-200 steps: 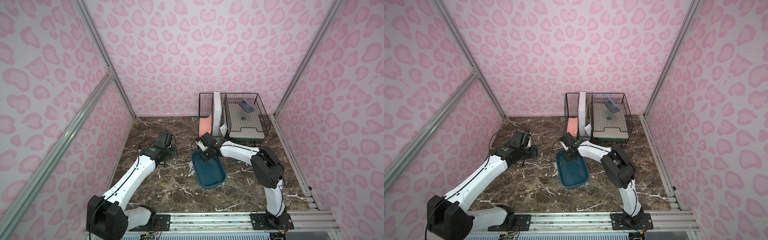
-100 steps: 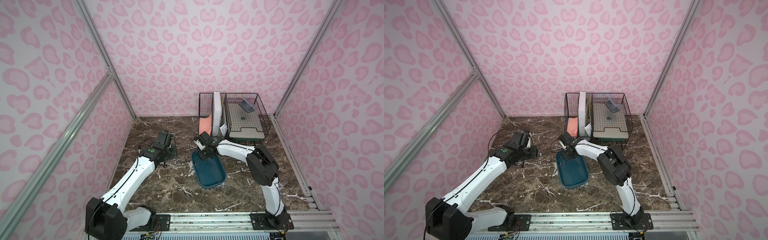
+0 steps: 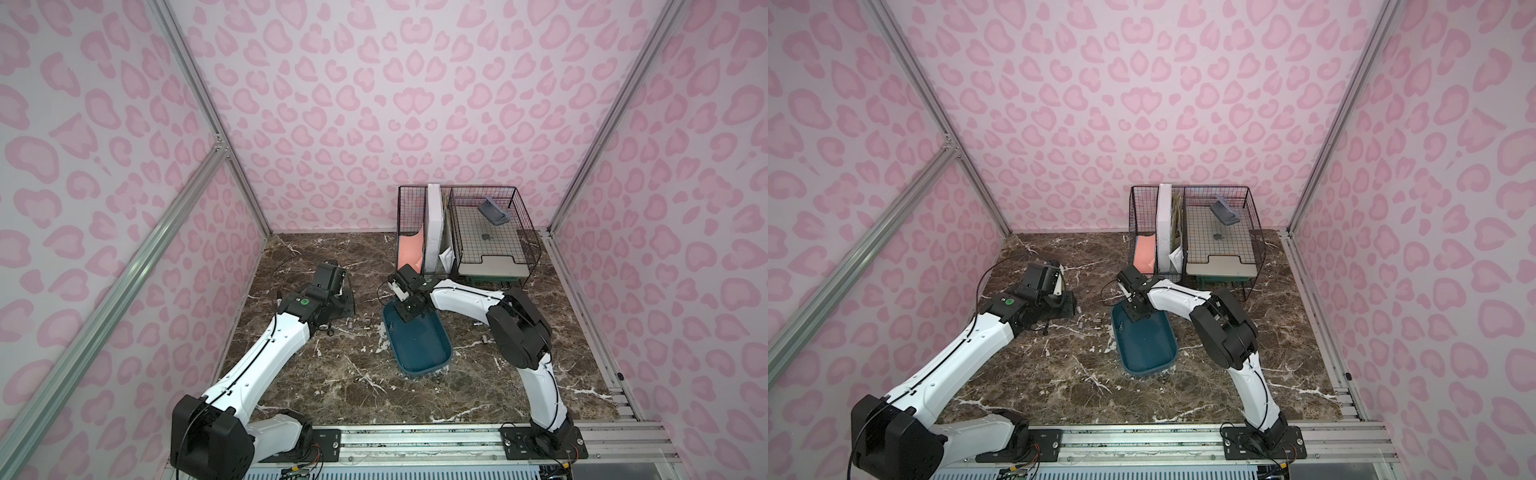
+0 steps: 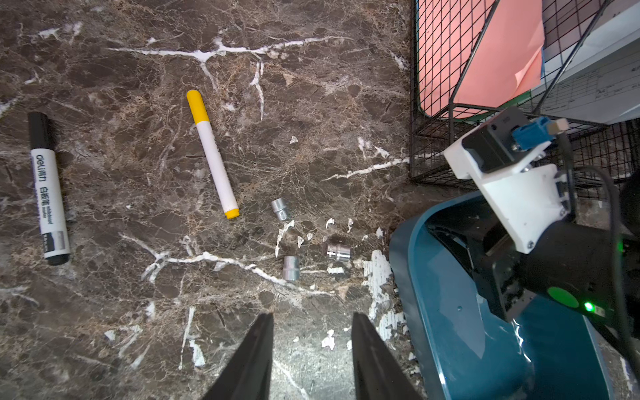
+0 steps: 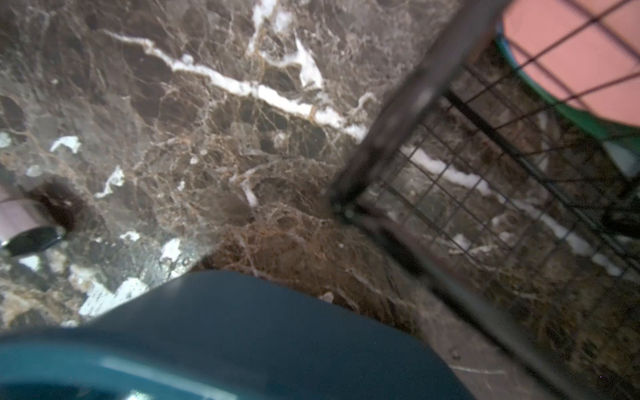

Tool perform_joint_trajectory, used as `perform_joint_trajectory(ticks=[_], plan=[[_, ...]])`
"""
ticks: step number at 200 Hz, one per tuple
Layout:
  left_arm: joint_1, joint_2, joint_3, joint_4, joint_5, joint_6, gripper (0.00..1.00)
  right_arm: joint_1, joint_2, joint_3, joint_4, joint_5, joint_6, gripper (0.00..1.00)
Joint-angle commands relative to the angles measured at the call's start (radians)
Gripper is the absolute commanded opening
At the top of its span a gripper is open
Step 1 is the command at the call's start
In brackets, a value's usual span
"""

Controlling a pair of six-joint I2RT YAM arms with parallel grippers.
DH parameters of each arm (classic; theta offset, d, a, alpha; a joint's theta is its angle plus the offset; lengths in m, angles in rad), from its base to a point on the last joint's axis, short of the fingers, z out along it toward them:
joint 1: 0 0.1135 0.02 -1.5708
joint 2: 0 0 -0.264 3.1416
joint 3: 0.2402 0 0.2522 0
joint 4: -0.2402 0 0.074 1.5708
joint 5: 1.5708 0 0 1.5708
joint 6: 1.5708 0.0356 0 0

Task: Take out the socket from the storage box
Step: Pick up the socket head from the storage box.

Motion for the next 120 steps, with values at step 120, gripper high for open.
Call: perform_joint_trajectory(ticks=[120], plan=[[-0.129, 0.052, 0.108, 0.002, 0.021, 0.007, 0.44, -0.027, -0.453, -0.277, 0.011, -0.048, 0.065, 0.10]])
